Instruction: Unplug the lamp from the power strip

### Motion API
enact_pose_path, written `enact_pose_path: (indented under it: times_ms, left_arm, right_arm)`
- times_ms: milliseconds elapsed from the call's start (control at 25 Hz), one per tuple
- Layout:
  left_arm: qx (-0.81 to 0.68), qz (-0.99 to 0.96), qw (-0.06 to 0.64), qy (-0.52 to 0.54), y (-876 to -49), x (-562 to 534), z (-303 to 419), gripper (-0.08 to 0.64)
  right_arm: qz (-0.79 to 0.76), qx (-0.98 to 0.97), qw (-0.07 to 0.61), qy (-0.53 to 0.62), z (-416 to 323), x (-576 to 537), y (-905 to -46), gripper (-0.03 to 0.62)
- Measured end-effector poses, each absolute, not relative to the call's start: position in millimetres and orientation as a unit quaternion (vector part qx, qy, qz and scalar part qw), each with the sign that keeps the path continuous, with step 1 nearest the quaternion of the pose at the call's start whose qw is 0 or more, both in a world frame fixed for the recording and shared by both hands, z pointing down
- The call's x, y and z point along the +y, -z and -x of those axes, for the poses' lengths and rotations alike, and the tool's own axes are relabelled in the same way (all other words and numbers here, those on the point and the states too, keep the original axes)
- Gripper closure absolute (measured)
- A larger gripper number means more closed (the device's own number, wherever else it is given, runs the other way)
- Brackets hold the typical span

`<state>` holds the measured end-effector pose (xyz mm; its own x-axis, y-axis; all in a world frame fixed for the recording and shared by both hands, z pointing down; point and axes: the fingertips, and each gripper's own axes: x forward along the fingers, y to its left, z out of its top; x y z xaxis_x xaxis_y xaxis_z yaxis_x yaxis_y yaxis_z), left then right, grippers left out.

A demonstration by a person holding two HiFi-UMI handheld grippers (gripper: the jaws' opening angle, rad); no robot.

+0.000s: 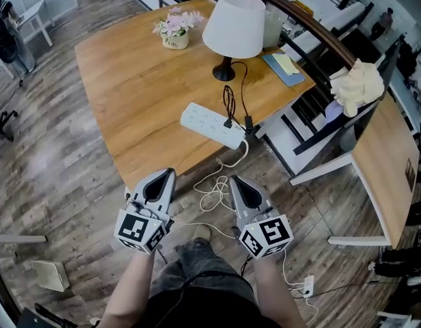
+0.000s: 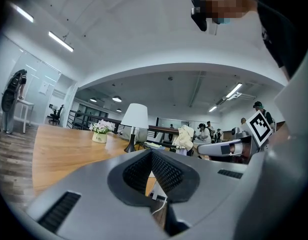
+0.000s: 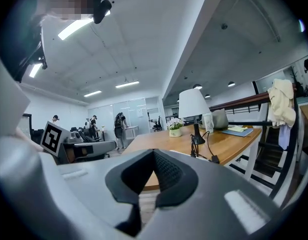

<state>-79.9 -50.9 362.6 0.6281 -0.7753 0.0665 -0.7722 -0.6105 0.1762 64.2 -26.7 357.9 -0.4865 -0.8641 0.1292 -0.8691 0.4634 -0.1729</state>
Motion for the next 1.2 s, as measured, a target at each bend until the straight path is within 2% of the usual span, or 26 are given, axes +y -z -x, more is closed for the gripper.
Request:
enact_pose_path:
  times_ms: [840,1200]
  left_arm:
    - [-0.437,-0.895,0.094,-0.005,-379,-128,32,0.563]
    - [-0.408,-0.908,0.086,-0.033,-401,-160,-6,0.563]
  right_arm:
    - [-0.481,-0.864,0.033,-0.146,-106,-108,-402,0.584]
    - [-0.483,-0.861,0.065,-0.144,-118,-137,-416,0.584]
